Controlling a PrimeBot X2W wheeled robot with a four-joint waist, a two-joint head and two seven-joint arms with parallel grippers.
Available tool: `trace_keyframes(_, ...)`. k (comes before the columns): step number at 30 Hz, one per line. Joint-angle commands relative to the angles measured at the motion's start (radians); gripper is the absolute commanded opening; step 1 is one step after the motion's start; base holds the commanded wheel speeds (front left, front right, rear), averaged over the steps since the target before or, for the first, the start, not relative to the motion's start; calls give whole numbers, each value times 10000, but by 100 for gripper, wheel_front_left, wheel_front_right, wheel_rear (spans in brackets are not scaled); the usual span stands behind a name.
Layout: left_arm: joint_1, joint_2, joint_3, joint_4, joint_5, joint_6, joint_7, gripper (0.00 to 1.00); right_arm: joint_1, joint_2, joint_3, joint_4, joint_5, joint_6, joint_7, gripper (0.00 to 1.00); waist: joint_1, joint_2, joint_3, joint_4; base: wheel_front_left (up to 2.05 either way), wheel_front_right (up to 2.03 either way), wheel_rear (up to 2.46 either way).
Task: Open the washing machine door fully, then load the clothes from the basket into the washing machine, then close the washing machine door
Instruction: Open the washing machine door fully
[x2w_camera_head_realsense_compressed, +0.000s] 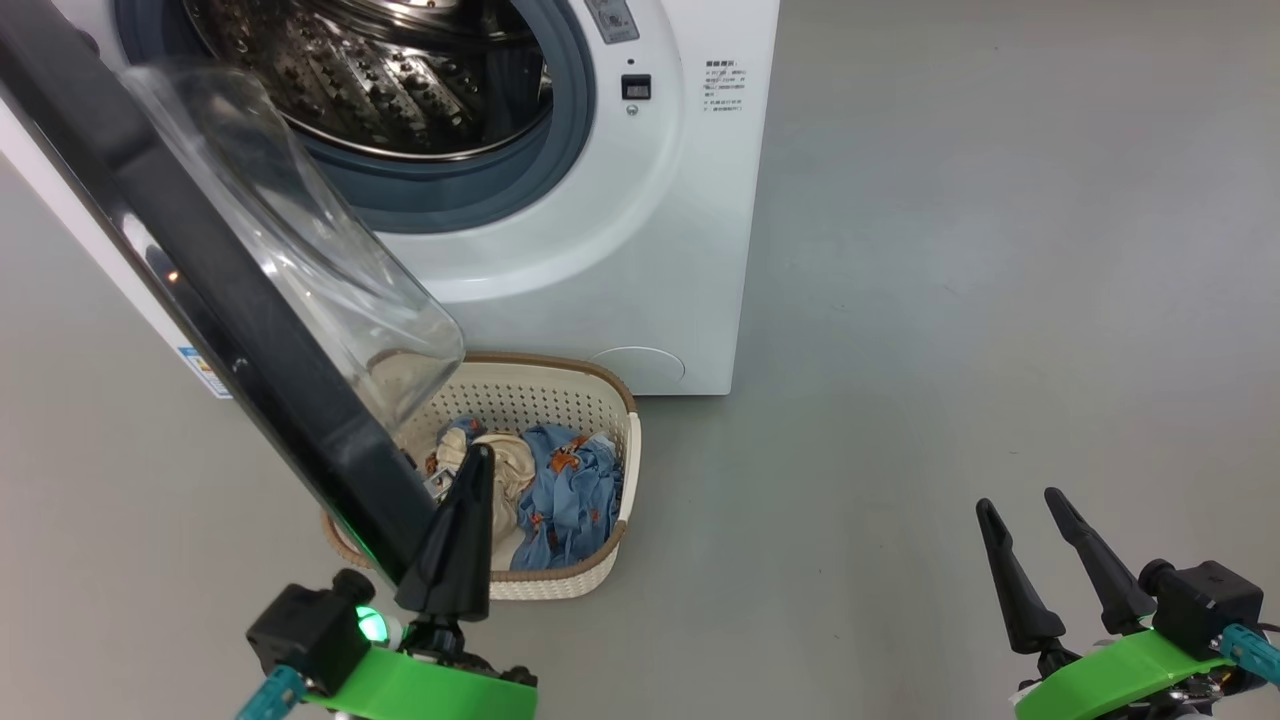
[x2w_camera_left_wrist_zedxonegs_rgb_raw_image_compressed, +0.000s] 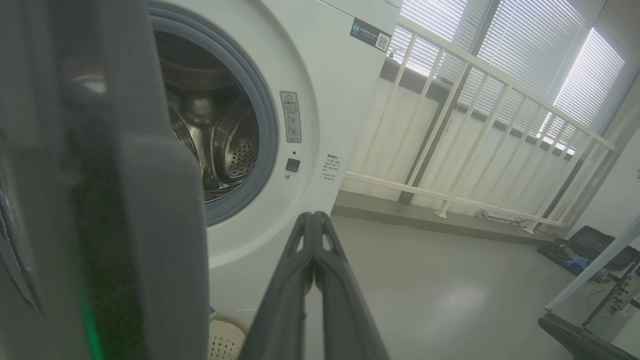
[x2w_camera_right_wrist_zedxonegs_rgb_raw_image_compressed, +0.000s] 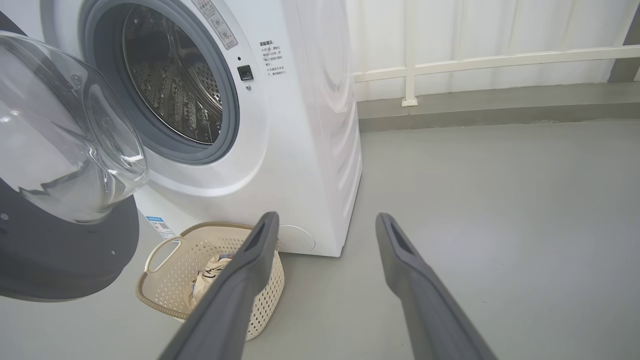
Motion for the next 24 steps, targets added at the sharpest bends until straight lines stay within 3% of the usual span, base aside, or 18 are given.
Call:
trace_keyframes(1, -469, 46, 459, -93, -72, -77, -69, 0, -353, -129, 185, -290, -59, 56, -122, 100, -1, -1, 4, 1, 0, 0, 0)
trace_keyframes(24, -337, 45, 1638, 346, -15, -174, -73, 0, -277, -168, 231, -432, -110, 56, -122, 100, -1, -1, -104, 201, 0, 0, 0)
